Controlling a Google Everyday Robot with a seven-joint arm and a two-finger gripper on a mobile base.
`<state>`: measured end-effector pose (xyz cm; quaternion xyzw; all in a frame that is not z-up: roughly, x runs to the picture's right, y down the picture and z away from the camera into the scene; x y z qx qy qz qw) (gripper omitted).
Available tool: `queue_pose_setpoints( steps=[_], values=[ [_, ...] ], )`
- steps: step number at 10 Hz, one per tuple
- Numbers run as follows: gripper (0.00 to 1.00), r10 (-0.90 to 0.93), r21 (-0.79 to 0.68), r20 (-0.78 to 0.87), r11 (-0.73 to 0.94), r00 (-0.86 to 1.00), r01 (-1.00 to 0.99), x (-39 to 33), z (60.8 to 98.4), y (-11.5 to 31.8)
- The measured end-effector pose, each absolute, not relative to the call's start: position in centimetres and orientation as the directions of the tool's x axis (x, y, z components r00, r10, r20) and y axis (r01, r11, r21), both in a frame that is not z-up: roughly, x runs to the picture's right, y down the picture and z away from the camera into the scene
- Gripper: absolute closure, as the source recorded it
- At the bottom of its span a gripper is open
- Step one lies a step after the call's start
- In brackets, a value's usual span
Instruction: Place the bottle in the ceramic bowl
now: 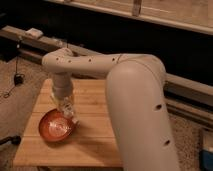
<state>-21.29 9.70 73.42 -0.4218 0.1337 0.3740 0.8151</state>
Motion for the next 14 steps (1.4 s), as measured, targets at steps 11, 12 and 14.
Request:
queue_pose_setpoints(
  steps=[11,12,14],
  values=[
    [0.31,0.400,-0.708,-0.474,0.356,0.784,-0.610,-26.1,73.1,13.6],
    [0.31,0.401,-0.707,-0.475,0.355,0.783,-0.611,-26.0,73.2,13.5],
    [0.31,0.402,-0.707,-0.476,0.354,0.782,-0.612,-25.9,73.2,13.5]
  ],
)
